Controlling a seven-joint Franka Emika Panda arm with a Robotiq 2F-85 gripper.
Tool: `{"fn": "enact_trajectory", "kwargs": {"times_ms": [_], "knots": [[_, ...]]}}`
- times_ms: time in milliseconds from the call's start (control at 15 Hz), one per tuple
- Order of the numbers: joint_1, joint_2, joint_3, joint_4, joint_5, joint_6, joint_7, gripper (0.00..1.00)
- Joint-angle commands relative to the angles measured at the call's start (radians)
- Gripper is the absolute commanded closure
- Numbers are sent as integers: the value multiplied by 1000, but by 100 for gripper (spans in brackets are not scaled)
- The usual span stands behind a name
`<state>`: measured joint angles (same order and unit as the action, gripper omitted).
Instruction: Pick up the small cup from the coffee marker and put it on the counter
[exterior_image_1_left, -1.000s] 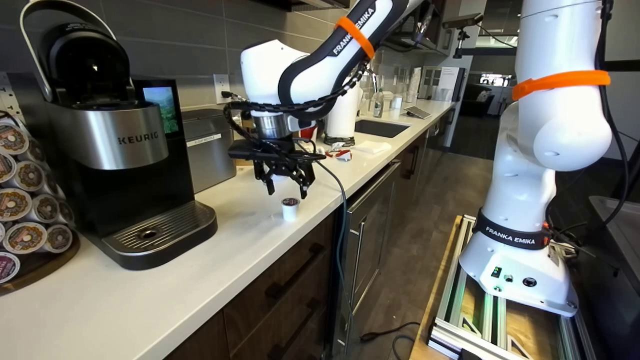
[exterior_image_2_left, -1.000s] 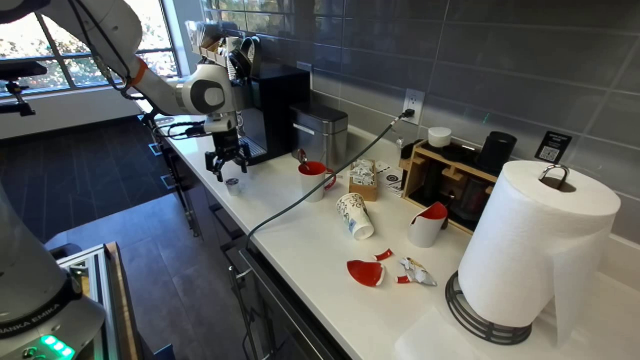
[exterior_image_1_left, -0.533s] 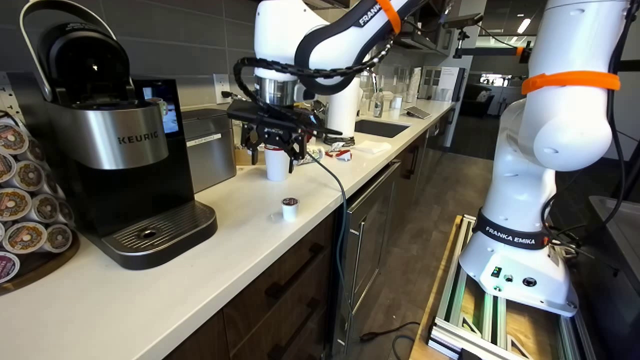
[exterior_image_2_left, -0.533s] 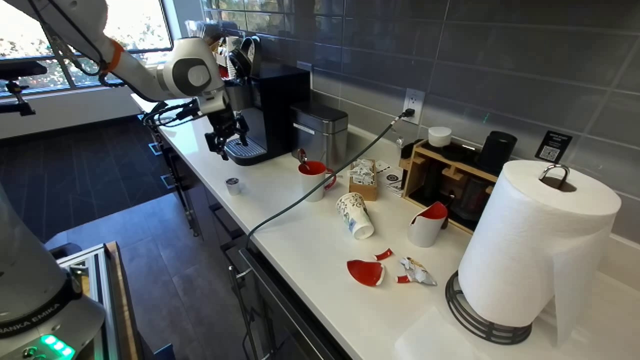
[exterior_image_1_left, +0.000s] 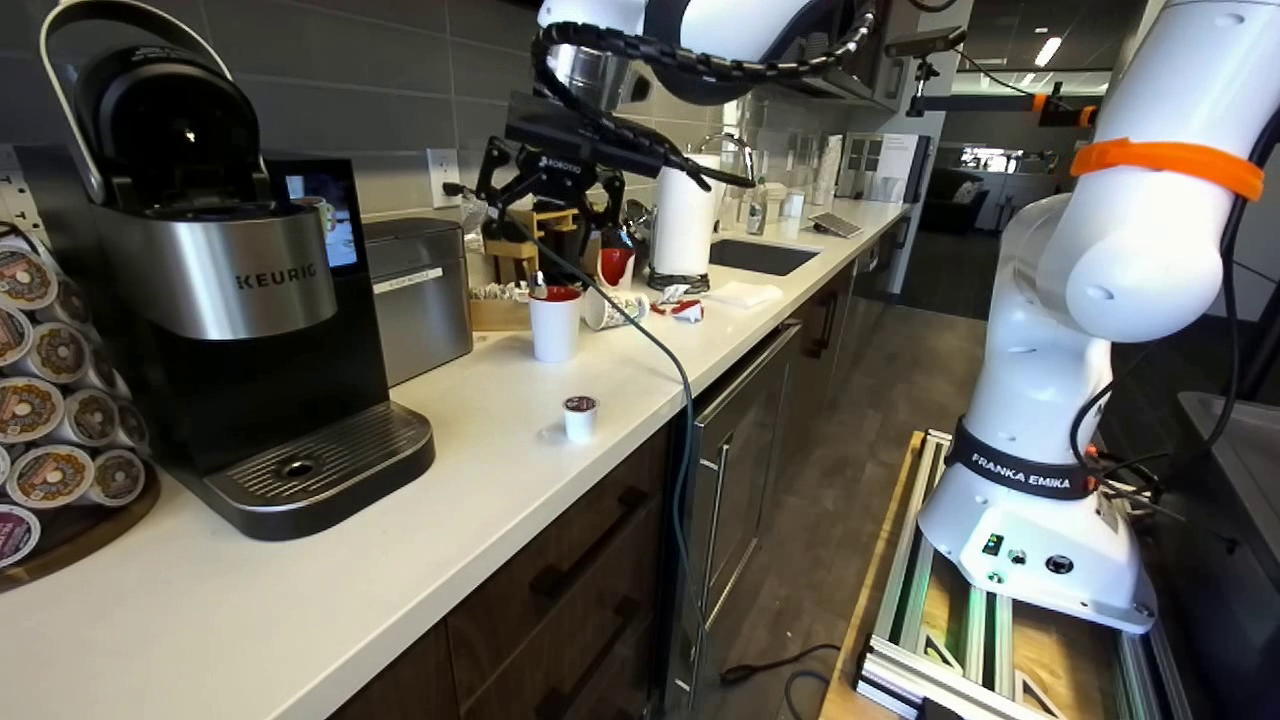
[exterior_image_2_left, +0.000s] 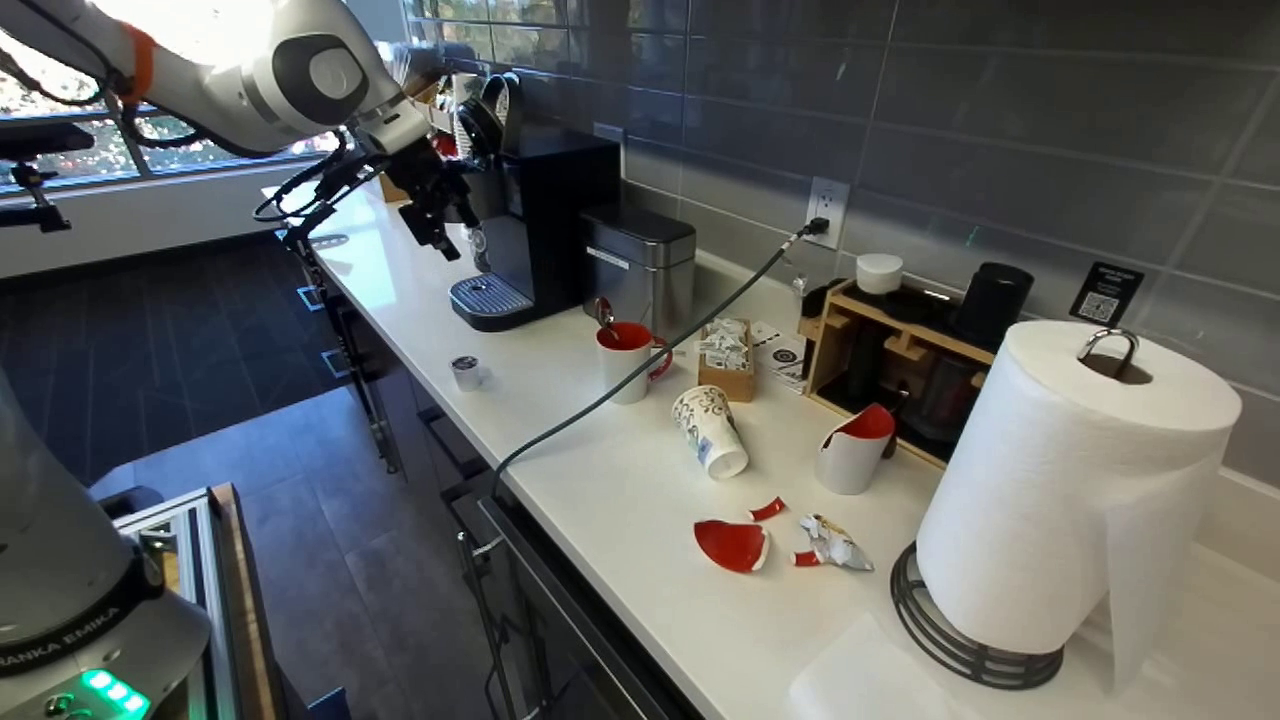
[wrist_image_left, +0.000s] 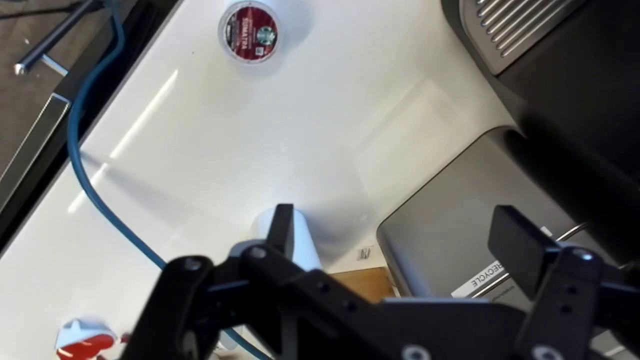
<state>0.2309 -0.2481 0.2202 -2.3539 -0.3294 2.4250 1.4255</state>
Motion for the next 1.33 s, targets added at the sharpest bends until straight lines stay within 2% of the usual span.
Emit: {"fn": "enact_trajectory", "kwargs": {"times_ms": [0,267,400,467,600,667,733,933,1000,1267], "knots": [[-44,1,55,71,-23,-225,-83,0],[-80,55,115,208,-157,-522,-6,0],[-67,84,119,251,-177,-571,-37,0],[-55,90,113,257,-174,-546,-79,0],[-39,85,83,229,-122,-407,-191,0],[-48,70,100,235,-148,-484,-121,0],[-47,77,97,234,-145,-446,-146,0],[-46,87,91,234,-145,-424,-170,0],[-55,77,102,217,-242,-393,-121,0],[-88,79,61,161,-397,-240,-49,0]]}}
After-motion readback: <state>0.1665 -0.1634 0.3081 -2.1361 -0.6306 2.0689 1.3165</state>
